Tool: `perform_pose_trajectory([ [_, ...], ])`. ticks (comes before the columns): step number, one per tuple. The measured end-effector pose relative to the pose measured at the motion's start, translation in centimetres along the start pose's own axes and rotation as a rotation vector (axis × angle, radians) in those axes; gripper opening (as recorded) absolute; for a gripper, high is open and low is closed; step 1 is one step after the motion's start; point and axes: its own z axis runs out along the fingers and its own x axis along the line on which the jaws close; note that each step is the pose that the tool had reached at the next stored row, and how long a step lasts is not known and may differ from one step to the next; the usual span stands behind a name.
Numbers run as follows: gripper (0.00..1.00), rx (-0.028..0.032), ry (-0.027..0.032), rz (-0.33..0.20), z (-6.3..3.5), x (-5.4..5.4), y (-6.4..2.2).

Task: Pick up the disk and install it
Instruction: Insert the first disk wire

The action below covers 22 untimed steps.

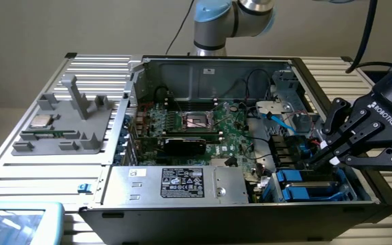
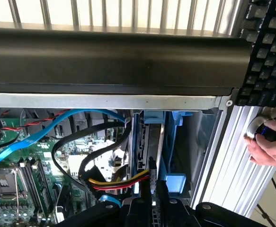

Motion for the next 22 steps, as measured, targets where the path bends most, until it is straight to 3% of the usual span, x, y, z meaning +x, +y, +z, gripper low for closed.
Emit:
perform_pose_trajectory([
  [3, 0.16, 0.0001, 0.0001, 0.0, -0.01, 0.0, 0.02],
  [6, 0.16, 0.0087, 0.0001, -0.001, -0.1, 0.0, 0.33],
  [9, 0.16, 0.0133, 0.0011, 0.0, -0.11, 0.0, 0.62],
  [17, 0.16, 0.0228, 0.0125, 0.012, 0.29, 0.0, 1.28],
  [22, 0.16, 0.0239, 0.0149, 0.016, 0.29, 0.0, 1.41],
])
